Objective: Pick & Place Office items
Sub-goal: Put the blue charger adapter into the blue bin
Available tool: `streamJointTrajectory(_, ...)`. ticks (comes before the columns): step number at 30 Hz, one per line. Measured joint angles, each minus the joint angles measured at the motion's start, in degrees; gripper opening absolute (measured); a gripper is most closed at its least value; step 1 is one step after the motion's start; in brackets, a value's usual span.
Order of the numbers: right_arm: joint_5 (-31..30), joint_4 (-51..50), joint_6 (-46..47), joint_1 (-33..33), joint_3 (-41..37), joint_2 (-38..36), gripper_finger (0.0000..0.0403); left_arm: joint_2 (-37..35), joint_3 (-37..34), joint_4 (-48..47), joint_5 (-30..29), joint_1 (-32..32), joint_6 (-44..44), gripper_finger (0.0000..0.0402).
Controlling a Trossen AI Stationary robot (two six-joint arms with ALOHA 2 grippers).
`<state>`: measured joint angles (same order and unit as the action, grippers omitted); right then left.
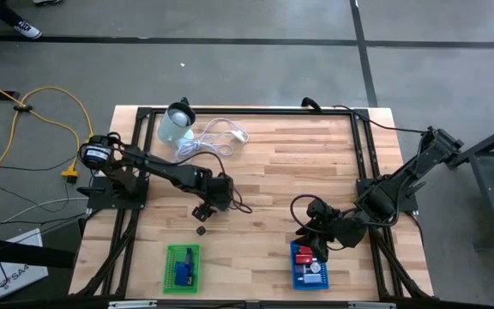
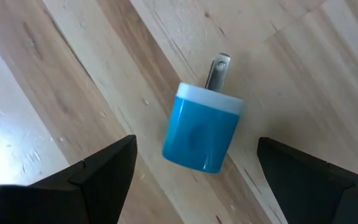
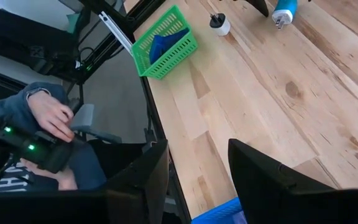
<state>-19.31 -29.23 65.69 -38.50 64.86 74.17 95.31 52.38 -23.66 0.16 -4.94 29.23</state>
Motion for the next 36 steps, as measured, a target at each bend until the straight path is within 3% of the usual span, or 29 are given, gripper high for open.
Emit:
streamJointTrajectory(15, 0.0, 0.0, 0.0, 0.0, 0.0, 0.0, 0.0153, -0.8, -0.1, -0.5, -1.1, -1.1, 2.5, 0.0247)
streamJointTrajectory(36, 0.0, 0.0, 0.0, 0.0, 0.0, 0.0, 0.0153, -1.4, -0.1, 0.3, 1.6, 0.9, 5.3, 0.0243)
